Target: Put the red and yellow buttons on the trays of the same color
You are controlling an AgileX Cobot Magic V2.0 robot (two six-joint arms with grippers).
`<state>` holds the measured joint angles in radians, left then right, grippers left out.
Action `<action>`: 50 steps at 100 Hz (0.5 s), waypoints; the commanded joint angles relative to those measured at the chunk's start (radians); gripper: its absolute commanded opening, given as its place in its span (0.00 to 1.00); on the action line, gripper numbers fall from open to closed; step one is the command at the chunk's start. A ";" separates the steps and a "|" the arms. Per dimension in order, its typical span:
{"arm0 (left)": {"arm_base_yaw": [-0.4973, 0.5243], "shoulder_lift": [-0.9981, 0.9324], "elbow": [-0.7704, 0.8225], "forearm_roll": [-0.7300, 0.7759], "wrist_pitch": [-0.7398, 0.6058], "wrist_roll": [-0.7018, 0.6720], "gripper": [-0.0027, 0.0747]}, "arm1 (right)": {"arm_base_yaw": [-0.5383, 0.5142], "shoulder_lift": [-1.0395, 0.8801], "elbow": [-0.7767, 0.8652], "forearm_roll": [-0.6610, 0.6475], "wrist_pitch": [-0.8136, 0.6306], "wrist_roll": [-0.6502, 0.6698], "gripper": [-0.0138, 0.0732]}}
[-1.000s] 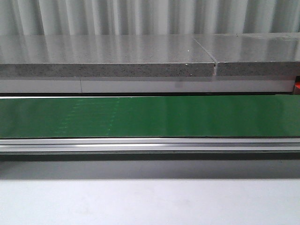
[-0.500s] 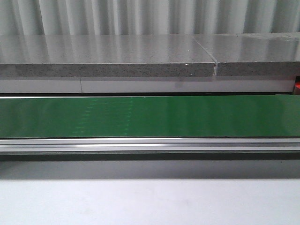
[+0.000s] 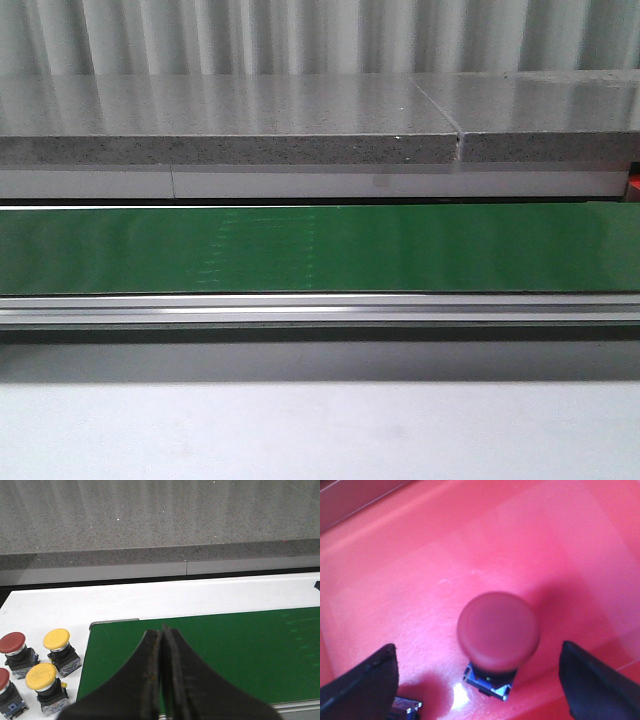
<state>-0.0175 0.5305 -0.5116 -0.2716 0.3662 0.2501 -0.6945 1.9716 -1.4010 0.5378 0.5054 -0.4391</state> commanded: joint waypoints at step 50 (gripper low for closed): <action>-0.007 0.001 -0.027 -0.016 -0.072 0.003 0.01 | 0.024 -0.280 -0.033 0.058 -0.004 -0.004 0.91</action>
<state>-0.0175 0.5305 -0.5116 -0.2716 0.3662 0.2501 -0.6880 1.7886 -1.4010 0.5651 0.5216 -0.4374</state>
